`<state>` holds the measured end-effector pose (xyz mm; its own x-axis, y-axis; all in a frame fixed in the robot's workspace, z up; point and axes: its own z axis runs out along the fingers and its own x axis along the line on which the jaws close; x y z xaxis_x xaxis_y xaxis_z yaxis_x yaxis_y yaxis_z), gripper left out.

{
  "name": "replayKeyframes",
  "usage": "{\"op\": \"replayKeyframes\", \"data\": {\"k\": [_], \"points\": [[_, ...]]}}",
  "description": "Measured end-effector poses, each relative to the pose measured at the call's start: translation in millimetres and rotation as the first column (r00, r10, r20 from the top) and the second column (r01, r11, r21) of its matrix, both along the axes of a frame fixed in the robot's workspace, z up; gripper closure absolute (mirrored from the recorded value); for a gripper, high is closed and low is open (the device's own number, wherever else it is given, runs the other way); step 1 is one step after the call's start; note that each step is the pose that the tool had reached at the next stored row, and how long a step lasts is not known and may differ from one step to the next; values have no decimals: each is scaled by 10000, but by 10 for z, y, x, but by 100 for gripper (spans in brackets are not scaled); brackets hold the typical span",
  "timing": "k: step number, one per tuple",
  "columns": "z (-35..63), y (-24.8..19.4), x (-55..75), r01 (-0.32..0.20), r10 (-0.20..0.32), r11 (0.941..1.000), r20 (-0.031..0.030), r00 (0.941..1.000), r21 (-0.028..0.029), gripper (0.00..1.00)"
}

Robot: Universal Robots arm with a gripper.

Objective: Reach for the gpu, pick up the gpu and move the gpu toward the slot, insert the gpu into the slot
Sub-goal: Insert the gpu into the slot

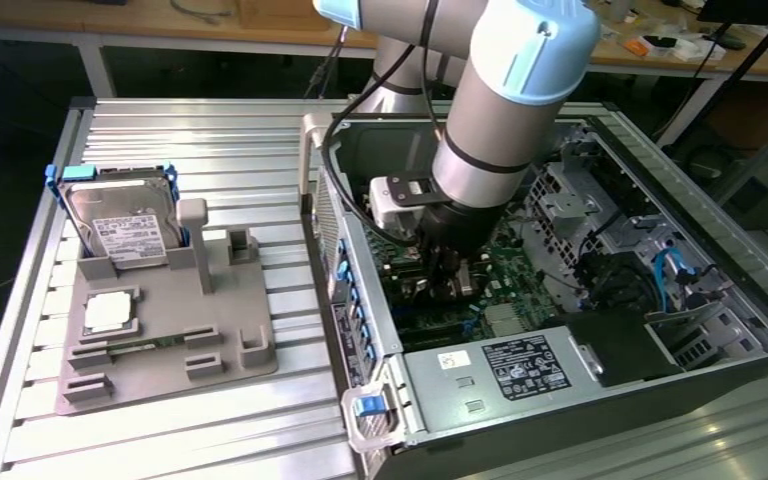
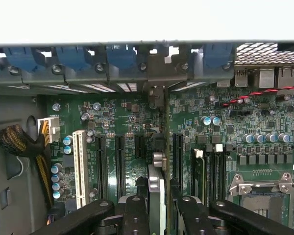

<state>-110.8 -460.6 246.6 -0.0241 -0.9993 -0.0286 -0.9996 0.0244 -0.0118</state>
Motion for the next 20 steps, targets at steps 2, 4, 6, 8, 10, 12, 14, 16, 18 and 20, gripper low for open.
{"op": "replayKeyframes", "data": {"k": [2,4,6,8,10,12,14,16,18,20], "points": [[-10,0,-2,1,-1,10000,0,10000,0,73],[-17,0,-3,2,-2,10000,-1,10000,-2,73],[-23,0,-4,1,-1,10000,1,10000,-1,73],[-25,0,-5,1,-1,10000,2,10000,2,73],[-25,0,-5,1,-1,10000,2,10000,2,73],[-25,0,-6,1,-1,10000,1,10000,2,73],[-25,0,-6,2,-2,10000,1,10000,2,73],[-25,0,-6,1,-1,10000,2,10000,3,73],[-24,0,-6,2,-2,10000,1,10000,3,73],[-14,0,-6,2,-2,10000,3,10000,7,71]]}}
